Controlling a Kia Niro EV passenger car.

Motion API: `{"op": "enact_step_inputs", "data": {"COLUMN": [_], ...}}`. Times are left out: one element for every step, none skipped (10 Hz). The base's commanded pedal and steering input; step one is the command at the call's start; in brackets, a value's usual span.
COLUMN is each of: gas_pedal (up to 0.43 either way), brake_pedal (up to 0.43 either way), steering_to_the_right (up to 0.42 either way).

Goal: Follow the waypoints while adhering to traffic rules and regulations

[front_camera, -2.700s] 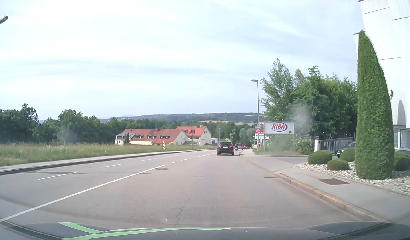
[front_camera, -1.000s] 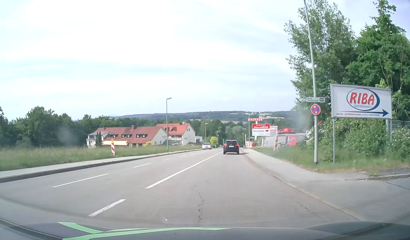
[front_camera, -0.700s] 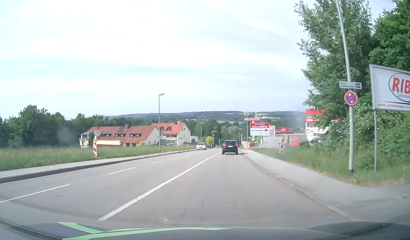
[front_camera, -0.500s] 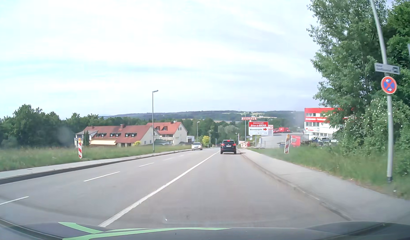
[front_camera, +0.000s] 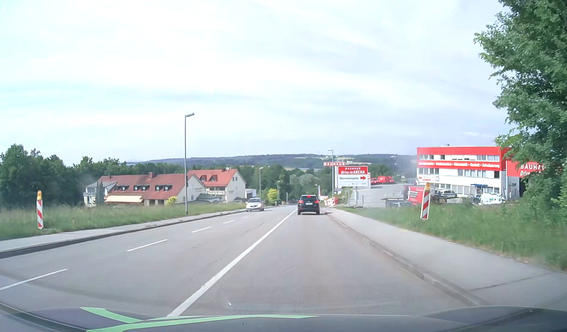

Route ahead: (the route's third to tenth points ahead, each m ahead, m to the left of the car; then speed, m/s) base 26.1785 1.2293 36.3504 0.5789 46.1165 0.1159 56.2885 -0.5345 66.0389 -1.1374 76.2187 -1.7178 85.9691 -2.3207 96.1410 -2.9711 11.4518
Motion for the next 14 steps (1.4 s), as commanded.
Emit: {"op": "enact_step_inputs", "data": {"gas_pedal": [0.000, 0.000, 0.000, 0.000, 0.000, 0.000, 0.000, 0.000, 0.000, 0.000, 0.000, 0.000, 0.000, 0.000], "brake_pedal": [0.000, 0.000, 0.000, 0.000, 0.000, 0.000, 0.000, 0.000, 0.000, 0.000, 0.000, 0.000, 0.000, 0.012], "steering_to_the_right": [0.027, 0.027, 0.027, 0.026, 0.025, 0.024, 0.020, 0.017, 0.015, 0.015, 0.014, 0.014, 0.011, 0.004]}}
